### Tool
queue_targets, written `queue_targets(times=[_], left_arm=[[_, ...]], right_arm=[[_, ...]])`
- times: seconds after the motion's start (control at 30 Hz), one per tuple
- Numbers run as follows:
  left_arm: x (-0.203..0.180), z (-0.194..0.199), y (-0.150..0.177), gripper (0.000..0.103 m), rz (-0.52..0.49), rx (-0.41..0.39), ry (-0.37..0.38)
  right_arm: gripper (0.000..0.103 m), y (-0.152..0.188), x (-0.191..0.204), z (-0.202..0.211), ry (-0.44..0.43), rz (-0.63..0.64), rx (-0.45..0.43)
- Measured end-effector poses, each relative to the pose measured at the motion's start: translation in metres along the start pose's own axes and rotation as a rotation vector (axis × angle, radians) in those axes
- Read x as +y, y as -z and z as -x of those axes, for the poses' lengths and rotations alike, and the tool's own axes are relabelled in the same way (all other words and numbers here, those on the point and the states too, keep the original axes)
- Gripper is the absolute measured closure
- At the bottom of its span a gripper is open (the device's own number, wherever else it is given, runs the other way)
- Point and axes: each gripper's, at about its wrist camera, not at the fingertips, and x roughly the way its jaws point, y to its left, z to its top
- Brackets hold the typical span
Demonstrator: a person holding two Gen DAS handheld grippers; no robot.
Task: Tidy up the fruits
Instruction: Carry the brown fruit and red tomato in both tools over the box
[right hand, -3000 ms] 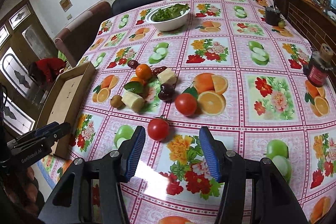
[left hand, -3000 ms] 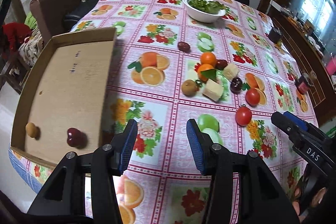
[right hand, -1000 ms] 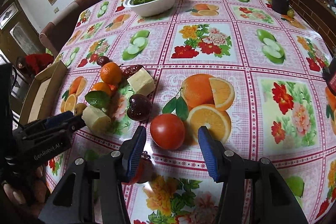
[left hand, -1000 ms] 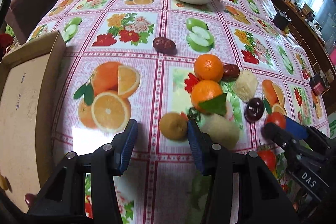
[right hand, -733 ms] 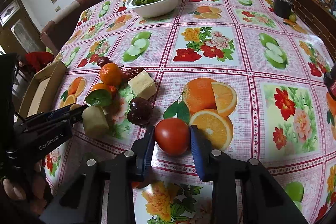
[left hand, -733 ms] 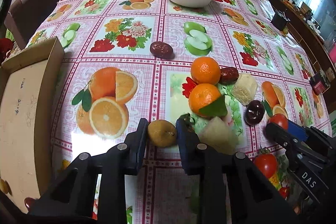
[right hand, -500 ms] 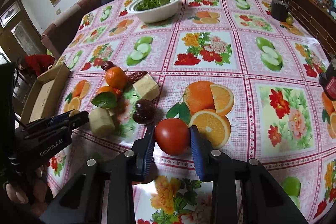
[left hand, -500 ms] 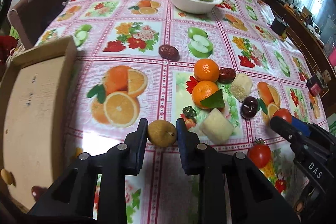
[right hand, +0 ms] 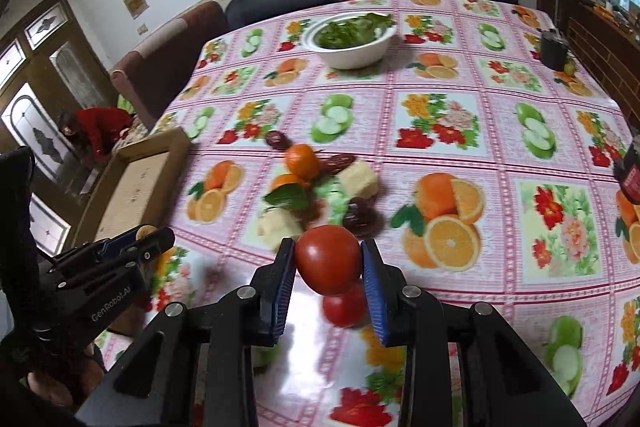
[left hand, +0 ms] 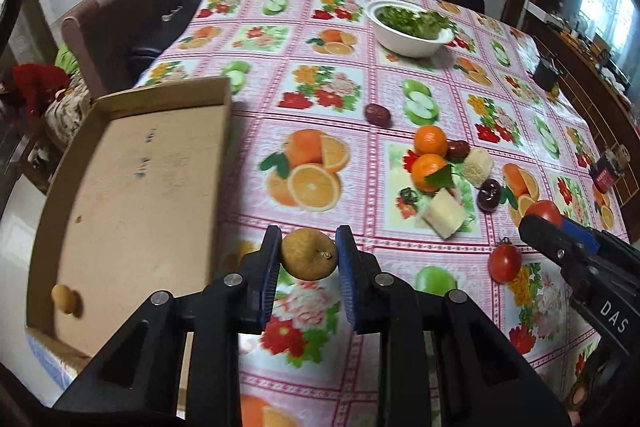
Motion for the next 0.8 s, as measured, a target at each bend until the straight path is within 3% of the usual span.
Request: queue_targets(times=[0.8], left_arm=[[0.043, 0.021, 0.011, 0.078, 0.075, -0.03, -0.049]], right_arm=[[0.07, 0.005, 0.066, -0.005, -0.094, 0.096, 0.027]])
